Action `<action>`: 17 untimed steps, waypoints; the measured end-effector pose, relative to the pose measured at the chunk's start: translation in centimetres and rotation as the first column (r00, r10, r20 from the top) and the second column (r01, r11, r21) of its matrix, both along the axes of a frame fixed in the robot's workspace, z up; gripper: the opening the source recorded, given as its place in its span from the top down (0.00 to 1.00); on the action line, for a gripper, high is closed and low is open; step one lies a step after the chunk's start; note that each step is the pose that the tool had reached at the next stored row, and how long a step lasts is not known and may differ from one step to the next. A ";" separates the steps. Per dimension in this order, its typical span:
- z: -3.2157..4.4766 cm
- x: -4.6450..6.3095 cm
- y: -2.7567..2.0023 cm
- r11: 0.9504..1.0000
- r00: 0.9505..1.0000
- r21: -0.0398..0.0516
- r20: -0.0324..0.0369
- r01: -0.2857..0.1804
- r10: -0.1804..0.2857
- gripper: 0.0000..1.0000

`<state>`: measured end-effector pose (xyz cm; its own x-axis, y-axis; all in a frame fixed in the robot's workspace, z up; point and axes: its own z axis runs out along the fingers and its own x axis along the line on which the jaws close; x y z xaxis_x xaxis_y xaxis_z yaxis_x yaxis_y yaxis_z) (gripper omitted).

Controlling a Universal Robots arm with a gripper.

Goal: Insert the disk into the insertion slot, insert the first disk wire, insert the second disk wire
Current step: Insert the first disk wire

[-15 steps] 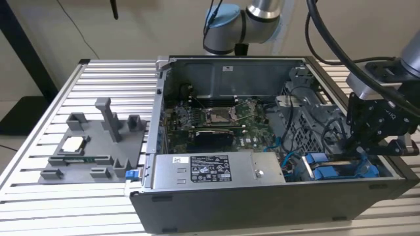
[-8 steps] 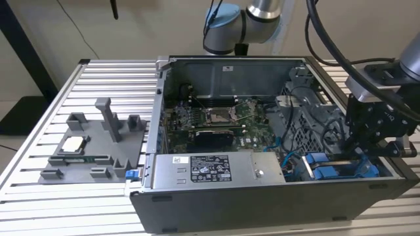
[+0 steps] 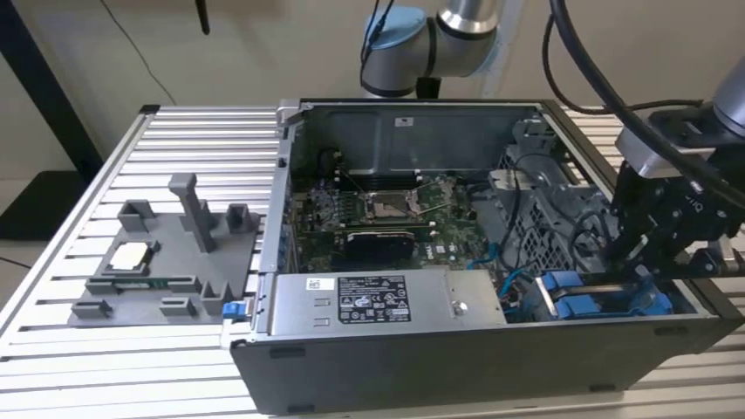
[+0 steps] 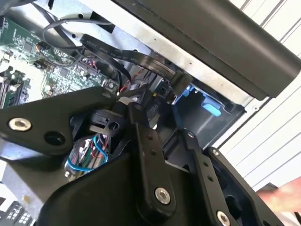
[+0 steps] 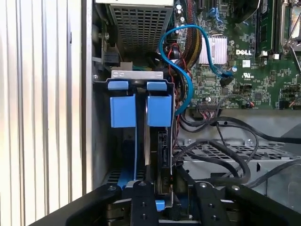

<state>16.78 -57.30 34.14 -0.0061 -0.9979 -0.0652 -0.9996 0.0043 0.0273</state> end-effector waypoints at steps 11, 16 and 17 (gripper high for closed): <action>1.16 0.0 0.00 1.000 1.000 0.000 0.000 0.000 0.000 0.67; 1.17 0.0 0.00 1.000 1.000 0.000 0.000 0.000 0.000 0.67; 1.18 0.0 0.00 1.000 1.000 0.000 0.000 0.000 0.000 0.67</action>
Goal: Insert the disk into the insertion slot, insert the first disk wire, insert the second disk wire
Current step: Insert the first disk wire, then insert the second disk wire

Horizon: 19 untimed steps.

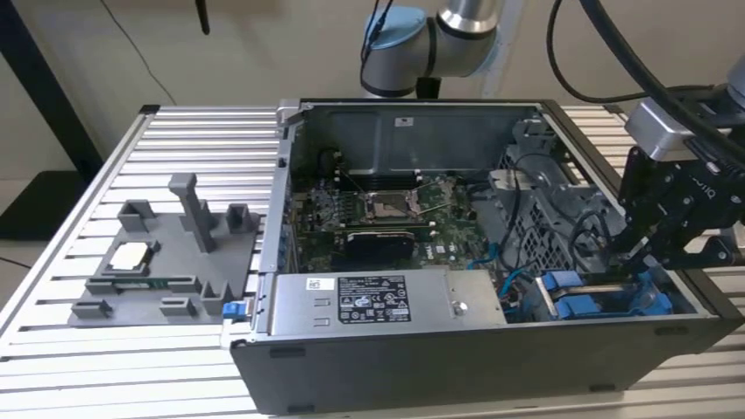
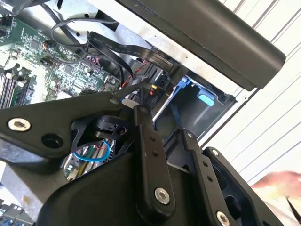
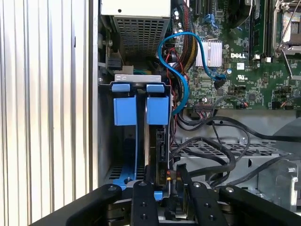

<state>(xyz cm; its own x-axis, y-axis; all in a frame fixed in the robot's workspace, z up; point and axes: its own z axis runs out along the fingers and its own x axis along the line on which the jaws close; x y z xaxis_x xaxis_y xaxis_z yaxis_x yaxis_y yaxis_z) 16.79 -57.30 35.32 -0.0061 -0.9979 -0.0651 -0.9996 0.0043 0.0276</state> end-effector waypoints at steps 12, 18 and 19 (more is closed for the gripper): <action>0.74 0.5 0.00 1.000 1.000 0.000 0.000 0.000 0.000 0.67; 0.75 1.6 0.00 1.000 1.000 0.000 0.000 0.000 0.000 0.67; 0.75 1.8 0.00 1.000 1.000 0.000 0.000 0.000 0.000 0.67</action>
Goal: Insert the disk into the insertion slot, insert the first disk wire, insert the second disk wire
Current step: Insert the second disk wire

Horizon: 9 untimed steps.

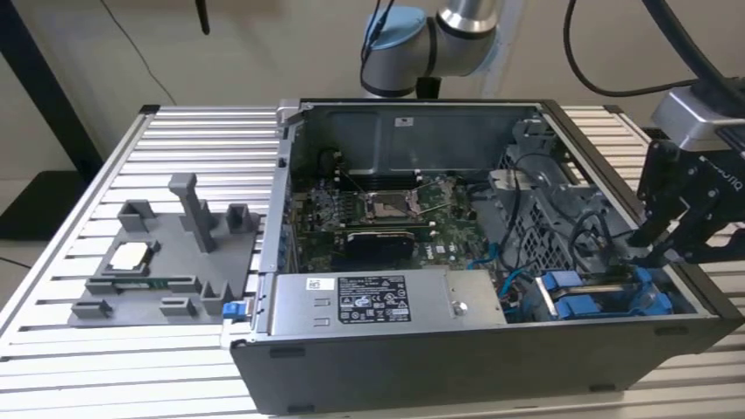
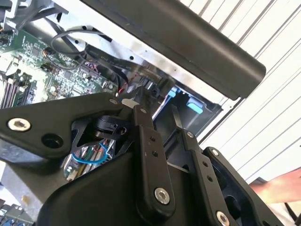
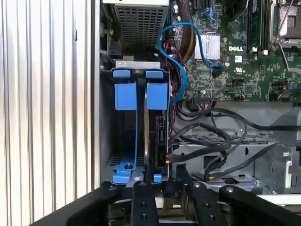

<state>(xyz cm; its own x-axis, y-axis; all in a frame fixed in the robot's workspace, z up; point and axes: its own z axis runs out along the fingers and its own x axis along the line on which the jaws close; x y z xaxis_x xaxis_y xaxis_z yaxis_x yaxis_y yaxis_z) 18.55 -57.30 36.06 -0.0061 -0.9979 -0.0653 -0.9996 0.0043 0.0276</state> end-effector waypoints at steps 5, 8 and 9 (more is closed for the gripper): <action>0.00 0.8 0.00 1.000 1.000 0.000 0.000 0.000 0.000 0.67; 0.00 1.1 0.00 1.000 1.000 0.000 0.000 0.000 0.000 0.67; 0.00 1.3 0.00 1.000 1.000 0.000 0.000 0.000 0.000 0.67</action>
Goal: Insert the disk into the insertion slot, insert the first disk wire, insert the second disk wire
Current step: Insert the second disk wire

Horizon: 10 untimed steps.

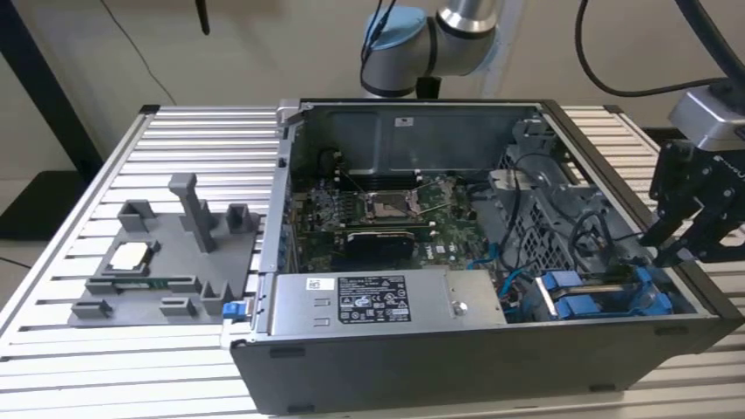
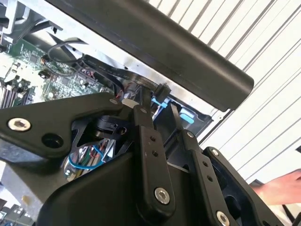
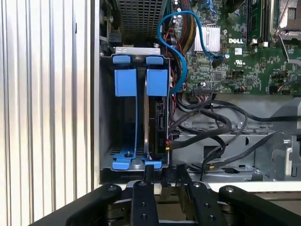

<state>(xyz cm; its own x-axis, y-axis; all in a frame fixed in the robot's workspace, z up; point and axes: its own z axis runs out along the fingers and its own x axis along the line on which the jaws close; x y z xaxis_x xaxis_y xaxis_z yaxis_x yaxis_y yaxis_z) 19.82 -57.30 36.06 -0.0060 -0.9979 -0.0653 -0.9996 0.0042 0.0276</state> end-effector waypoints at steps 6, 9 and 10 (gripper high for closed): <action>0.00 0.2 0.00 1.000 1.000 0.000 0.000 0.000 0.000 0.67; -0.01 0.2 0.00 1.000 1.000 0.000 0.000 0.000 0.000 0.67; -0.01 0.3 0.00 1.000 1.000 0.000 0.000 0.001 -0.001 0.67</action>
